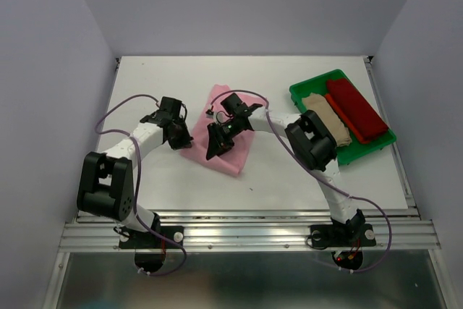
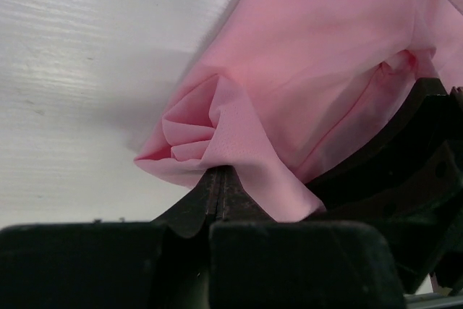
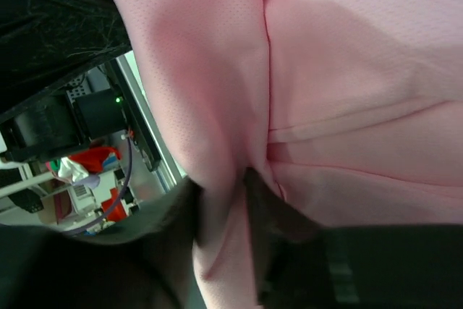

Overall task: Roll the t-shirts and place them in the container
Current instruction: Roll the T-shirt to the center of the board.

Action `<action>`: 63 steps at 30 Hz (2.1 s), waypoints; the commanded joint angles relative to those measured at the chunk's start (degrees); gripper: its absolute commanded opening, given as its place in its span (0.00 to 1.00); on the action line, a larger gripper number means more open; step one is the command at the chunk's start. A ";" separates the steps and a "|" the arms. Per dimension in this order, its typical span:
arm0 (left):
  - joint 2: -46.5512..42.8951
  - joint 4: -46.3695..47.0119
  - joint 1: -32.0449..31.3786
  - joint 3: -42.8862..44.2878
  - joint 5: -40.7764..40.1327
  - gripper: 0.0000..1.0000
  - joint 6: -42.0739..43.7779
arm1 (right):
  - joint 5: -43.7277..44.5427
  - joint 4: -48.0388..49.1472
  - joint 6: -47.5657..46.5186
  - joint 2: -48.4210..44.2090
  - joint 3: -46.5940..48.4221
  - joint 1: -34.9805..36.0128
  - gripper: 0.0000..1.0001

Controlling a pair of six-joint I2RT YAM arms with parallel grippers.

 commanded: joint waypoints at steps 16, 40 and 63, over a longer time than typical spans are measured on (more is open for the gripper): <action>3.91 4.25 -0.16 1.61 -1.08 0.00 -0.90 | 25.22 -0.55 -9.28 -22.01 -12.77 1.21 0.74; 4.17 4.07 -0.24 2.31 -1.61 0.00 -1.42 | 45.02 15.46 -15.97 -30.73 -33.35 11.24 0.60; 3.47 3.54 0.11 2.13 -2.31 0.00 -1.60 | 44.40 16.25 -13.07 -30.02 -35.72 11.24 0.29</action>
